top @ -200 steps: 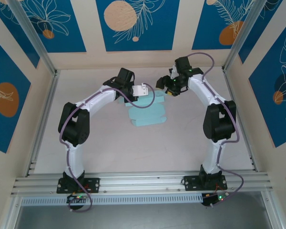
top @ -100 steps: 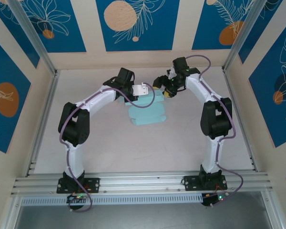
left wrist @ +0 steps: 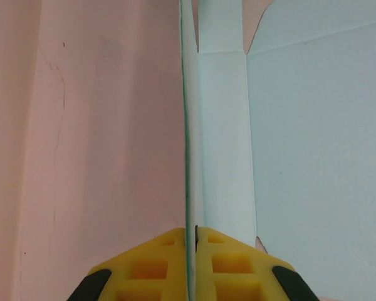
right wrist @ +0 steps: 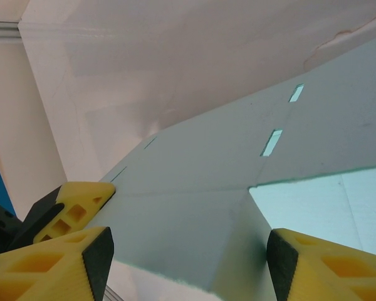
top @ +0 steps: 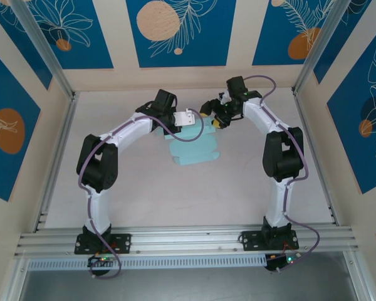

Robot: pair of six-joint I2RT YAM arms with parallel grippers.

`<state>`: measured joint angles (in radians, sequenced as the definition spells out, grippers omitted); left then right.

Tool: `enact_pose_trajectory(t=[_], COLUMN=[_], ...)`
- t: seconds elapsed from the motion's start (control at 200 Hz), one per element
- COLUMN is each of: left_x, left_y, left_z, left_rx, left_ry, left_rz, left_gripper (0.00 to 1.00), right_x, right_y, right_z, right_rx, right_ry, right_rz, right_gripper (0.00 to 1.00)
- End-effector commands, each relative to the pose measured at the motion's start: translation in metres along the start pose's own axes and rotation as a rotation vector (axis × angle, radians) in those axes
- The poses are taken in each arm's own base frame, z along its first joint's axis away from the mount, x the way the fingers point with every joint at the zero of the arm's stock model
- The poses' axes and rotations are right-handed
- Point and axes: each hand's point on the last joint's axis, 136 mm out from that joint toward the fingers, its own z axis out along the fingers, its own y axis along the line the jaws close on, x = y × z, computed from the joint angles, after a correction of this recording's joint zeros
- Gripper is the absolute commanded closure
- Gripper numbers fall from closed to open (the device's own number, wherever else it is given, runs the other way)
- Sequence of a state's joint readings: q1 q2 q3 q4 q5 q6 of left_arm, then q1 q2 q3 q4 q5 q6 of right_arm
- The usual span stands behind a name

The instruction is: Fold the paper box

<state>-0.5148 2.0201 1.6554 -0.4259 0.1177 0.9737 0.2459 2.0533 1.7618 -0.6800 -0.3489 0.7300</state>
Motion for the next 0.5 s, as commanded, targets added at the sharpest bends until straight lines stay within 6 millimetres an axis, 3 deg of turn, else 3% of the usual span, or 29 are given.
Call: enact_pose_trajectory(t=[0.0,0.145,0.35,0.495], left_x=[-0.002,-0.003,-0.009,-0.026], left_y=[-0.012,-0.014,-0.019,-0.023], left_z=[0.006,0.005,-0.002,-0.019], left_rx=[0.027,0.032,0.067,0.134], left_ry=[0.007,0.003,-0.030,-0.103], left_rz=[0.007,0.007,-0.002,-0.028], left_gripper=[0.94,0.93,0.70,0.58], right_x=[0.000,-0.002,-0.003,-0.005], right_y=[0.012,0.008,0.007,0.006], right_z=[0.005,0.010,0.012,0.013], right_rx=[-0.032,-0.022,-0.019,-0.027], right_ry=[0.027,0.031,0.032,0.035], right_rz=[0.006,0.015,0.015,0.018], right_gripper=[0.32,0.40,0.56,0.68])
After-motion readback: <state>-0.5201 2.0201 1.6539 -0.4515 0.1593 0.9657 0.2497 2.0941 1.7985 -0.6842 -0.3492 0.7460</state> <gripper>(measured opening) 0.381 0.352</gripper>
